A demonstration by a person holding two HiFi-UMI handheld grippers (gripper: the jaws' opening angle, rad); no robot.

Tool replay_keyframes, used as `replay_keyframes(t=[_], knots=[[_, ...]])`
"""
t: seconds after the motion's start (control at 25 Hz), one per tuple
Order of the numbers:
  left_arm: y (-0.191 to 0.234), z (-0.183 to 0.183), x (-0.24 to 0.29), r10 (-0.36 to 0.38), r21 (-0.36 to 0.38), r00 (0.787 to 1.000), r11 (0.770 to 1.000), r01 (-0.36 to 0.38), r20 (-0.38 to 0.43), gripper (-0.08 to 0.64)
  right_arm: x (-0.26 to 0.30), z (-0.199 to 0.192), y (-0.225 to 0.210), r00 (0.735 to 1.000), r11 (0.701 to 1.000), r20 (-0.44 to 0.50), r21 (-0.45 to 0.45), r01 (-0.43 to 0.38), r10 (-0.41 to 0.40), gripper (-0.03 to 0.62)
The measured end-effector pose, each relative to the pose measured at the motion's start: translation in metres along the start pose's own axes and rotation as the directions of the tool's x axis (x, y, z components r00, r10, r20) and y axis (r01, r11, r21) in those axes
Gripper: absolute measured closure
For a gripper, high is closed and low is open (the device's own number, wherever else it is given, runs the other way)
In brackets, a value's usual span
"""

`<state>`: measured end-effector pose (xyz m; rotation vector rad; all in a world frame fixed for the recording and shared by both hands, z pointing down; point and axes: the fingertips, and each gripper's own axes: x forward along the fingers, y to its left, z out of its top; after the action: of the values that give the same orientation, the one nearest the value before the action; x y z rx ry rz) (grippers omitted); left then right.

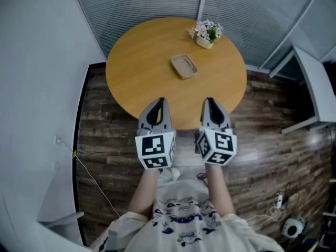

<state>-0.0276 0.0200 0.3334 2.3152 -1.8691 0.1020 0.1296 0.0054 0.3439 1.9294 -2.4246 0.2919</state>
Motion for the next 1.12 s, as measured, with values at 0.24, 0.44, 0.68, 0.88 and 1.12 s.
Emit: replay_keyframes(t=[0.24, 0.44, 0.68, 0.88, 1.12], knots=[[0.007, -0.005, 0.027, 0.001, -0.010, 1.000, 1.000, -0.001, -0.023, 0.557, 0.024, 0.000, -0.010, 1.000, 1.000, -0.005, 0.003, 0.007, -0.007, 0.565], [0.011, -0.011, 0.057, -0.005, -0.034, 0.999, 0.999, 0.004, -0.044, 0.557, 0.052, -0.003, -0.020, 1.000, 1.000, -0.012, 0.006, 0.021, -0.021, 0.565], [0.017, -0.009, 0.104, -0.015, -0.042, 0.998, 0.999, 0.012, -0.062, 0.557, 0.097, 0.001, -0.032, 0.999, 1.000, -0.021, 0.005, 0.028, -0.028, 0.565], [0.026, -0.011, 0.142, -0.022, -0.047, 0.996, 0.999, 0.018, -0.082, 0.557, 0.133, 0.003, -0.042, 0.999, 0.999, -0.030, 0.004, 0.042, -0.042, 0.565], [0.034, -0.008, 0.186, -0.034, -0.064, 0.995, 0.998, 0.028, -0.094, 0.555, 0.172, 0.006, -0.052, 0.998, 0.999, -0.043, 0.000, 0.054, -0.054, 0.565]])
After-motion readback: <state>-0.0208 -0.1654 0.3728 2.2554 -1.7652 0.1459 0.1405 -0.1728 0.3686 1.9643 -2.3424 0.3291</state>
